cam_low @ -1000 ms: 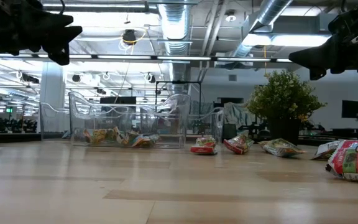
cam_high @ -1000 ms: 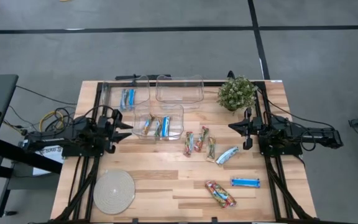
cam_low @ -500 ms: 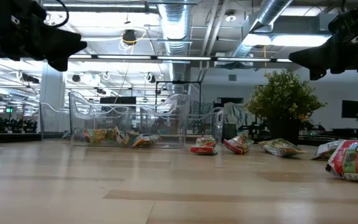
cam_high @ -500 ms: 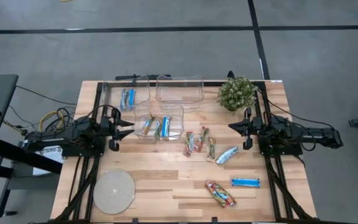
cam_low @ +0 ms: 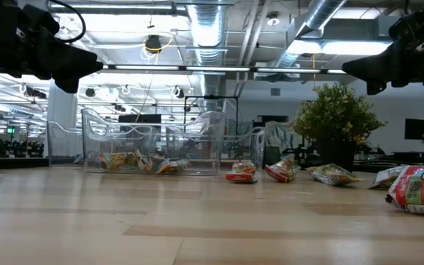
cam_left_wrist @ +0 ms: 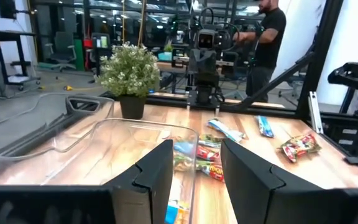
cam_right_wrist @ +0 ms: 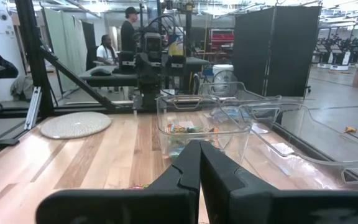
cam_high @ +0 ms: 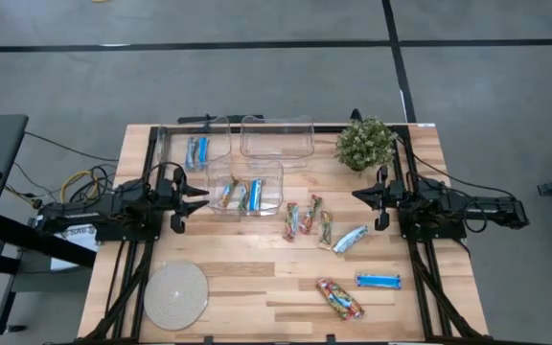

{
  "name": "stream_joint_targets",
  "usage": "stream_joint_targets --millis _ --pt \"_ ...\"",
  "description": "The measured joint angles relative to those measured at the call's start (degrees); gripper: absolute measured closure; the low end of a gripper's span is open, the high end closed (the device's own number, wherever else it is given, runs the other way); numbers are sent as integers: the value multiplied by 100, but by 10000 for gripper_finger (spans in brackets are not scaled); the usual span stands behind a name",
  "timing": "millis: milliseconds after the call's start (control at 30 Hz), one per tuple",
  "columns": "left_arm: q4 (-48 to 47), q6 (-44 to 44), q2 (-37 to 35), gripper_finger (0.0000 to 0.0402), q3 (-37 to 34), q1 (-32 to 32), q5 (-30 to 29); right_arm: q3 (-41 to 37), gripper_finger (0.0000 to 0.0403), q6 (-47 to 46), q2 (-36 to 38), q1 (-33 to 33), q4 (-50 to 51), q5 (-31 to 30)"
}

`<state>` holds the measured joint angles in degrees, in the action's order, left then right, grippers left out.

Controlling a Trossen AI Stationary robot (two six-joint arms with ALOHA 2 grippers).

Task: Pick and place Granola Bars by type
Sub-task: Put the orange granola bar into the bottom transparent bin

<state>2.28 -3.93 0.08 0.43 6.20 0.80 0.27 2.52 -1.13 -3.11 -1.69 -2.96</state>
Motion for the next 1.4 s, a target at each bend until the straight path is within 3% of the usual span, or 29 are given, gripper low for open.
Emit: stream_joint_targets --millis 1400 --pt "-15 123 31 274 -7 0 2 -2 403 0 0 -1 0 0"
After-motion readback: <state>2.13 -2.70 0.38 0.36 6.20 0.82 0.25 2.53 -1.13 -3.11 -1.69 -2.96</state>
